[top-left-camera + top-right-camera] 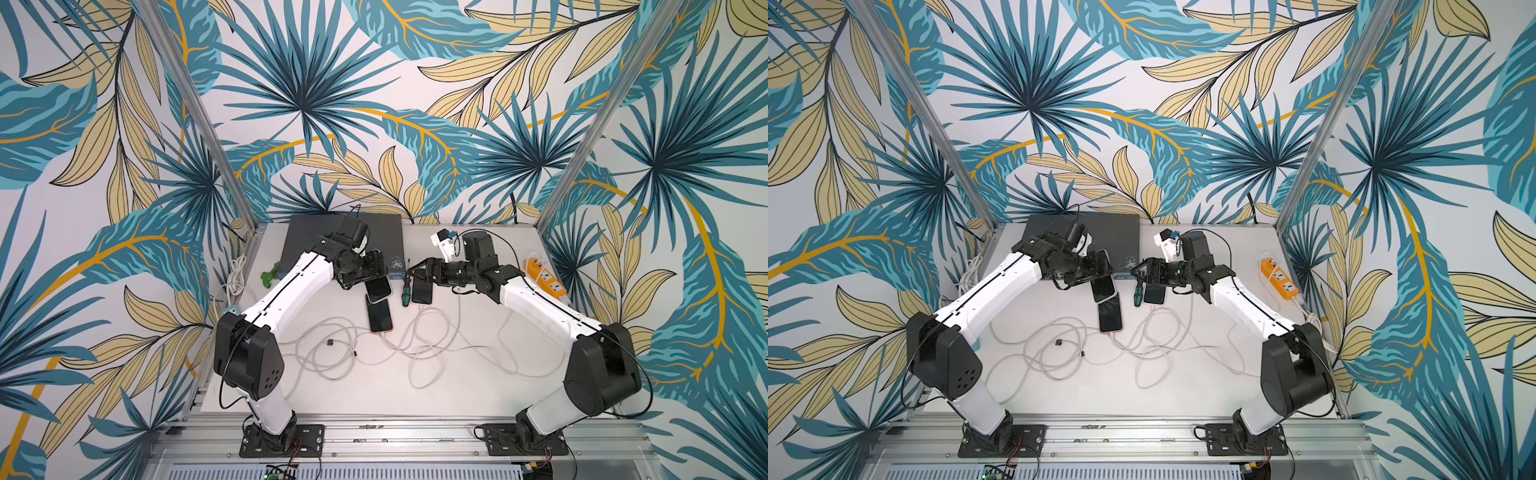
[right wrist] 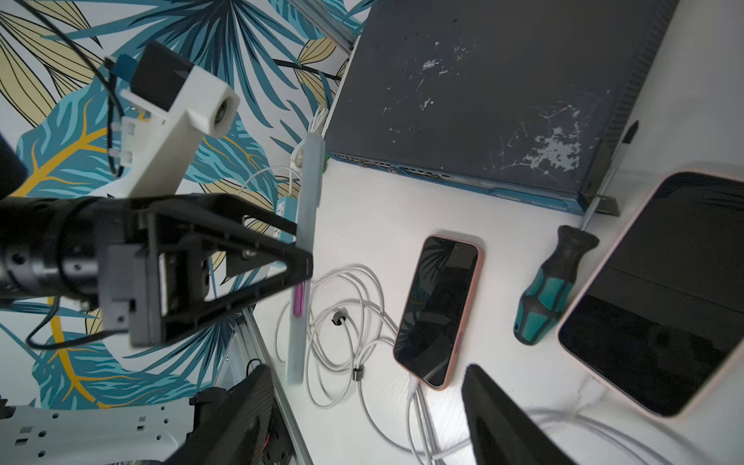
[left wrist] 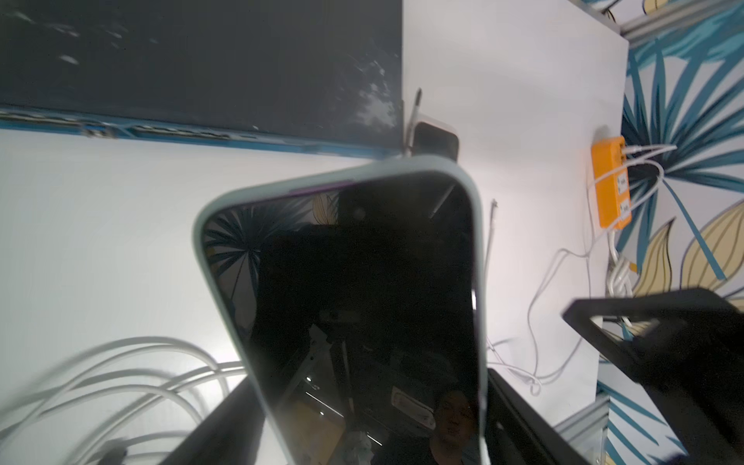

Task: Plug the charging cable into the phone
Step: Pick up the phone at the center of the board.

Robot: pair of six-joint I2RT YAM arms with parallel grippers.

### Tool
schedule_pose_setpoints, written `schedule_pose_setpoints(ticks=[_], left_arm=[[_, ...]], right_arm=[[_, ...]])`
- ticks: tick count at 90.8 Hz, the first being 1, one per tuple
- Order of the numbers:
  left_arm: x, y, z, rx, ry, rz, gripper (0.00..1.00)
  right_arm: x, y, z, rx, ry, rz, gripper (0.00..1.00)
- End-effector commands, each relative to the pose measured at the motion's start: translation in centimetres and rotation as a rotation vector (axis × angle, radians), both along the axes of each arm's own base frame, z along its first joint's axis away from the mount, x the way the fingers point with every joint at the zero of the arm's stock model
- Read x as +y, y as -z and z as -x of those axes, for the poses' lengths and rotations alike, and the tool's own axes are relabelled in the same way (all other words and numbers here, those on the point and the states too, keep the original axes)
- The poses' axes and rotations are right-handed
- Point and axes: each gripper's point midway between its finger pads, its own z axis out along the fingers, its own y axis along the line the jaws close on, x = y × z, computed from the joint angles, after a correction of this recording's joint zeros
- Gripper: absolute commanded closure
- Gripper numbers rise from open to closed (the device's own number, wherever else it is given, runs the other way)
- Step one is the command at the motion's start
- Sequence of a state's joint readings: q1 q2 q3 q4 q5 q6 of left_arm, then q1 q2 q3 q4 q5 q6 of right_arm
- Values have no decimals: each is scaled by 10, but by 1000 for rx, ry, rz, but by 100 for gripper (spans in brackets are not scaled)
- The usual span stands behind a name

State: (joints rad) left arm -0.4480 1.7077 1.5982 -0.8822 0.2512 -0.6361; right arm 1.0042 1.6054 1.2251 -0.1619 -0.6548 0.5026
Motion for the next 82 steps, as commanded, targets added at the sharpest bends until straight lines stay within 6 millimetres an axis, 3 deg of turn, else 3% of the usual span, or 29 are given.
schedule_pose_setpoints(ticks=[1,13,37,63,82], left_arm=[[-17,-19,0,-26,24,56,83],[-26,-16,4,-14,33,59,83],[-26,-9,2,-5,13,50,83],[-27,-8,1,-5,1,57,83],[-24,-1,5,4,-6,46,83]], right_arm=[[13,8,9,-17,-34,22,24],[23,15,19,-6,-54,32,26],[34,24,41,4,-99,42,28],[37,34,53,25,-107,43,33],[27,34,57,26,-93,27,36]])
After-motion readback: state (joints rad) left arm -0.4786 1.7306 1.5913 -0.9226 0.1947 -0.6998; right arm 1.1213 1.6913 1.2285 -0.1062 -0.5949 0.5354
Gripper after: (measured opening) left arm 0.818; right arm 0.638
